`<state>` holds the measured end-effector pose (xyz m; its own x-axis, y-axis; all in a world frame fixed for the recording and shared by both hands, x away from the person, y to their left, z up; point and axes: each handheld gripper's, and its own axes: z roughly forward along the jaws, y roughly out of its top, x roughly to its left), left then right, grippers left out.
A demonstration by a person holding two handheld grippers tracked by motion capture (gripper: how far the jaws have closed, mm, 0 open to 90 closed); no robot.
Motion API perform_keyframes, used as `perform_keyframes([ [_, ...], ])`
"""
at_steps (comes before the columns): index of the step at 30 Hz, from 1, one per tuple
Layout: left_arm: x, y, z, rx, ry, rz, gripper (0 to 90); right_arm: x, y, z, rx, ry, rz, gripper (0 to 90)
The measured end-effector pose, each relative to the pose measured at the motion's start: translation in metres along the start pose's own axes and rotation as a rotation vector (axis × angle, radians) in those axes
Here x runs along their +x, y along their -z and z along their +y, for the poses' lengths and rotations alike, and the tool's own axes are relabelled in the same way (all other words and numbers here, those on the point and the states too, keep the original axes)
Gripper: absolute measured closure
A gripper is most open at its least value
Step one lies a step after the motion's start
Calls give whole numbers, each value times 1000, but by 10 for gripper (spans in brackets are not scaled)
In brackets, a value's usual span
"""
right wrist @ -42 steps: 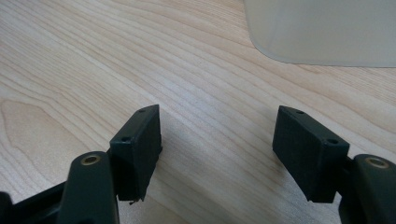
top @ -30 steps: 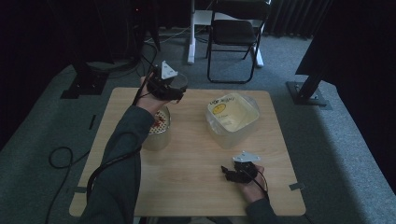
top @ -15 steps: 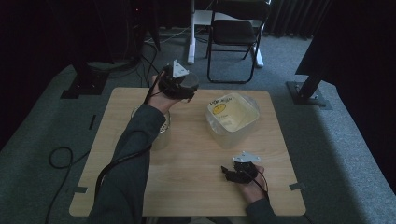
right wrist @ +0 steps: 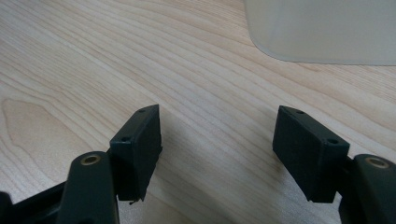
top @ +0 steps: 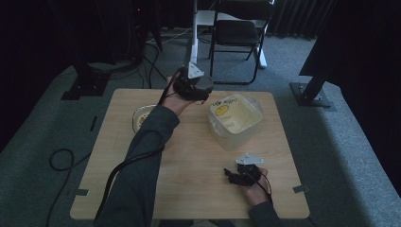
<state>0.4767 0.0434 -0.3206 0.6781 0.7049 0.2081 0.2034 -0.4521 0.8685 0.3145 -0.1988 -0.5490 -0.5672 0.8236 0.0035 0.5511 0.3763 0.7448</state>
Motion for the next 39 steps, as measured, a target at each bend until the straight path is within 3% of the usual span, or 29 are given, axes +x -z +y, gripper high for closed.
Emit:
perform_keyframes([
  [19, -29, -36, 13, -13, 24, -75, 262, 0, 0, 0, 0, -5, -6, 314],
  [27, -34, -41, 18, -33, 51, -93, 261, 0, 0, 0, 1, -5, -6, 314],
  [35, -43, -48, 25, -37, 44, -121, 260, 0, 0, 0, 1, -5, -5, 315],
  [39, -49, -51, 29, -64, 65, -109, 236, 0, 0, 0, 1, -5, -4, 314],
])
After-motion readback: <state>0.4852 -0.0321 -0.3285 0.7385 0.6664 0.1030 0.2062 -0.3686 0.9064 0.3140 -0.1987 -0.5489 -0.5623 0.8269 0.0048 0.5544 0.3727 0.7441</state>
